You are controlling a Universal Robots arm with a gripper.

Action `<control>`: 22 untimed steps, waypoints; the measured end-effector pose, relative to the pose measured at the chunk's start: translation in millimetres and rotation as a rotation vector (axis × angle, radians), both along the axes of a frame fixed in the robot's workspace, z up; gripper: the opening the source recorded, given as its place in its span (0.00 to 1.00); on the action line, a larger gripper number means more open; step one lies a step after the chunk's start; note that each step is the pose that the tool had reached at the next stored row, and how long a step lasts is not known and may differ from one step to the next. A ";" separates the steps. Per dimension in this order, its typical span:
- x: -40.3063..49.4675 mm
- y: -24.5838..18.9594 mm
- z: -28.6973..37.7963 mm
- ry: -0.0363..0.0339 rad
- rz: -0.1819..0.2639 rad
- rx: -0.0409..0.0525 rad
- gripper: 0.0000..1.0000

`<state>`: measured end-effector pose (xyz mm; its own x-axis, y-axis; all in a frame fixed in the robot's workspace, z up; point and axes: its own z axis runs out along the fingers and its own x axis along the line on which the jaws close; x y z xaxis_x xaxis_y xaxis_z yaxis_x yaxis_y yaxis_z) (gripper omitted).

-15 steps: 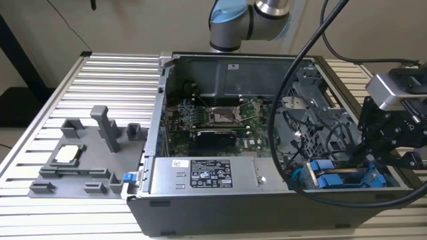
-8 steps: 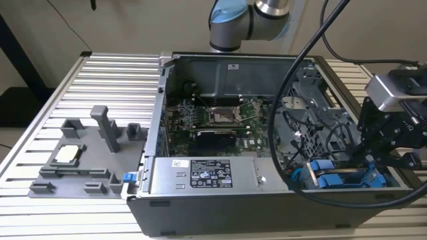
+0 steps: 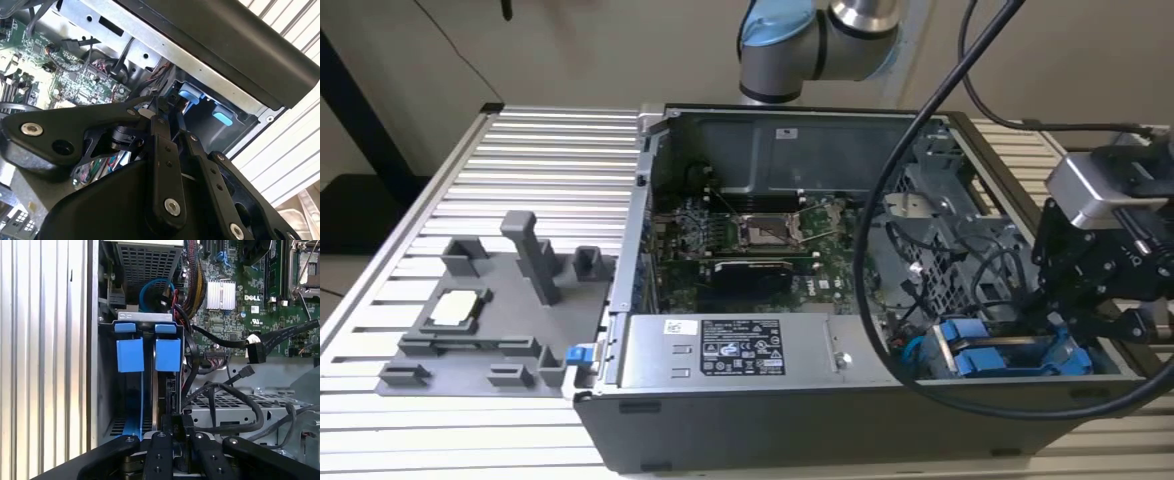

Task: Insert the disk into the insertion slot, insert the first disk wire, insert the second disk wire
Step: 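Insert the first disk wire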

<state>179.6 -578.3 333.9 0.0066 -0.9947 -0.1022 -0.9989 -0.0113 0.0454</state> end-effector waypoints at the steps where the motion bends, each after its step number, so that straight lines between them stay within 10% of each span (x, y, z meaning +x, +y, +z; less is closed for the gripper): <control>1: 0.0 0.0 -0.4 0.0000 0.000 -0.0001 0.19; 12: -0.1 -0.3 -1.1 0.0000 0.000 0.0012 0.27; 22: 0.0 -0.3 37.2 0.0001 0.000 0.0011 0.27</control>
